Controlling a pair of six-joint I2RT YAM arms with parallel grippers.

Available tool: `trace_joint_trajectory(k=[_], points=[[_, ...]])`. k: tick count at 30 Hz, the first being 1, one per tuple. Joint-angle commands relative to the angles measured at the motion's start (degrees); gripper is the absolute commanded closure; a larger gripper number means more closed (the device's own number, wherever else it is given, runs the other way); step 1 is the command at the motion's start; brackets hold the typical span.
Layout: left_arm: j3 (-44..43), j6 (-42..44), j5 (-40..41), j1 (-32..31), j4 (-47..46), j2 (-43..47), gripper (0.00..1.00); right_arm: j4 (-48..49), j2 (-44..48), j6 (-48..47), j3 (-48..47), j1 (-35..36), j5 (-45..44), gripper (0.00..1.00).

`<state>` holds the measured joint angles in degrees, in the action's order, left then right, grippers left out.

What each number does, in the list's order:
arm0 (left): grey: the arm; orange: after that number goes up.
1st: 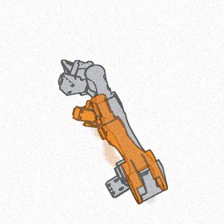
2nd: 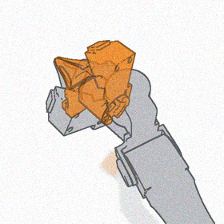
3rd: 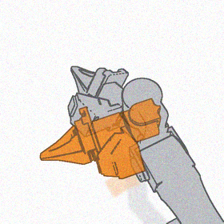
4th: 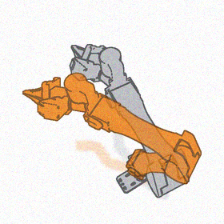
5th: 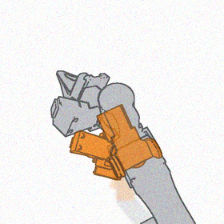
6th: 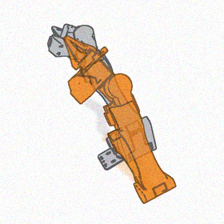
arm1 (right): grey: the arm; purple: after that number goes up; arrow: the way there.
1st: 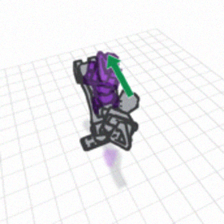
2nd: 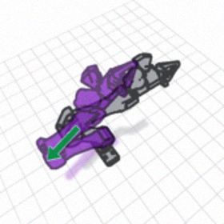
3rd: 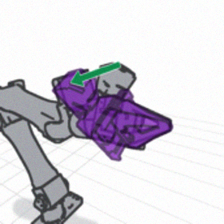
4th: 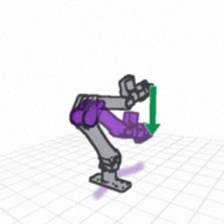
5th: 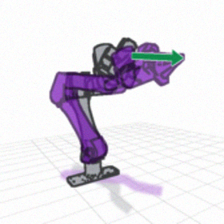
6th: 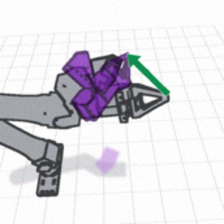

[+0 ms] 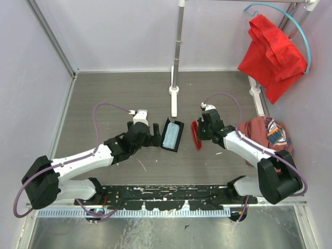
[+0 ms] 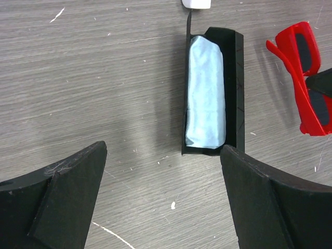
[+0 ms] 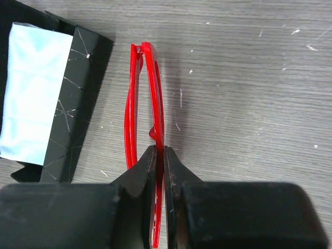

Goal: Organize the sunglasses
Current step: Place the sunglasses in the sunglasses case.

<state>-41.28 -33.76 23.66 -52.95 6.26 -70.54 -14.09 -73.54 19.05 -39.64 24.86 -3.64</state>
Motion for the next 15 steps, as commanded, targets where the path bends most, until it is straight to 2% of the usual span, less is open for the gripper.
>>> trace_joint_trajectory(k=[1, 15], points=[[3.50, -1.76, -0.10, 0.30, -5.27, 3.21, 0.02, 5.62, -2.77, 1.07, -2.13, 1.43, 1.80, 0.99], [9.19, -2.84, 2.04, 0.30, -3.24, 12.17, 0.02, 6.83, -11.71, 2.45, -8.61, 9.00, -2.38, 0.99]])
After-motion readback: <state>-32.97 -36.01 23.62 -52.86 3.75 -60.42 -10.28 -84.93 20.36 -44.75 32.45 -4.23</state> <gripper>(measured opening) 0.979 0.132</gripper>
